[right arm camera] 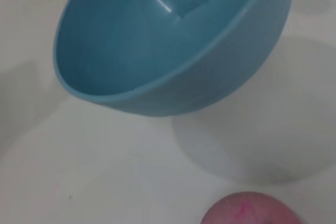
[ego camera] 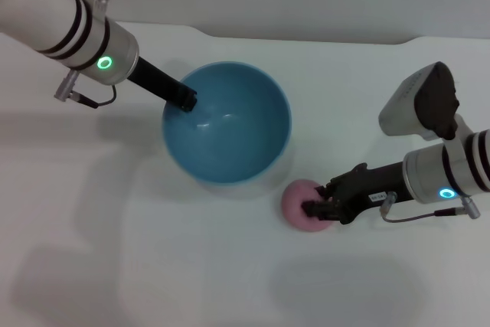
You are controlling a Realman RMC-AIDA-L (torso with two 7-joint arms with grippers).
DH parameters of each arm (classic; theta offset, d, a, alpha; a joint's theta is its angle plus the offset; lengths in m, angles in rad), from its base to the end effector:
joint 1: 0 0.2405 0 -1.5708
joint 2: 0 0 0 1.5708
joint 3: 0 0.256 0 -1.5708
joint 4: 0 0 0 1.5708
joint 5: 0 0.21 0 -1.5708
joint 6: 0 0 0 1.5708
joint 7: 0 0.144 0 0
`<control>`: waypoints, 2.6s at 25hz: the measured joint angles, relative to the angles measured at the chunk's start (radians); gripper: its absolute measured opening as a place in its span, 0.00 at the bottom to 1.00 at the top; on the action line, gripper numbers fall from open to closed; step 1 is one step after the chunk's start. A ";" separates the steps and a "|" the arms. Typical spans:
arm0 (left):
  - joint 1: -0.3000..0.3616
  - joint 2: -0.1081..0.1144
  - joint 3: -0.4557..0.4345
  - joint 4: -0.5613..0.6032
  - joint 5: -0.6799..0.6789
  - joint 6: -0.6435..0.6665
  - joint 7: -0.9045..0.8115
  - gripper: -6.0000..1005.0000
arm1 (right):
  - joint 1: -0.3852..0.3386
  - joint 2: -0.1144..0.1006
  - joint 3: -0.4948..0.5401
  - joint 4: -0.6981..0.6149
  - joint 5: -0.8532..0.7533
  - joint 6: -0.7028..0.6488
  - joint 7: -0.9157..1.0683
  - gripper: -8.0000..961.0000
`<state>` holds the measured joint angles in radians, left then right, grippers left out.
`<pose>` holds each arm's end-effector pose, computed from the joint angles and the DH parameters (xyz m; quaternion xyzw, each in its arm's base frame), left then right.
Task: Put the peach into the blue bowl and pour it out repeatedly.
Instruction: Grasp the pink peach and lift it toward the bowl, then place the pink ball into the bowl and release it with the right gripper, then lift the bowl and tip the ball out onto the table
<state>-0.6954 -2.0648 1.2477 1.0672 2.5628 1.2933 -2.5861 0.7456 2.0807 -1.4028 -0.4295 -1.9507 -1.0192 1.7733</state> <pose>-0.2016 0.4002 -0.0039 -0.8816 -0.4021 0.0946 0.2284 0.2423 0.3537 -0.1071 -0.9575 0.2772 -0.0098 0.0787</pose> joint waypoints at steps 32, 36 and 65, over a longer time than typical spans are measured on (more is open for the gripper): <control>-0.160 -0.005 0.366 -0.193 -0.187 -0.099 -0.113 0.00 | -0.186 -0.013 0.287 -0.502 0.111 -0.431 -0.006 0.08; -0.155 -0.004 0.362 -0.194 -0.193 -0.105 -0.113 0.00 | -0.172 -0.013 0.217 -0.498 0.086 -0.429 -0.006 0.10; -0.131 -0.003 0.389 -0.189 -0.194 -0.298 -0.098 0.00 | -0.210 -0.012 0.439 -0.426 0.066 -0.306 0.115 0.49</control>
<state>-0.8264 -2.0674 1.6364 0.8781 2.3688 0.9949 -2.6841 0.5353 2.0687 -0.9638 -0.8553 -1.8843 -1.3252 1.8883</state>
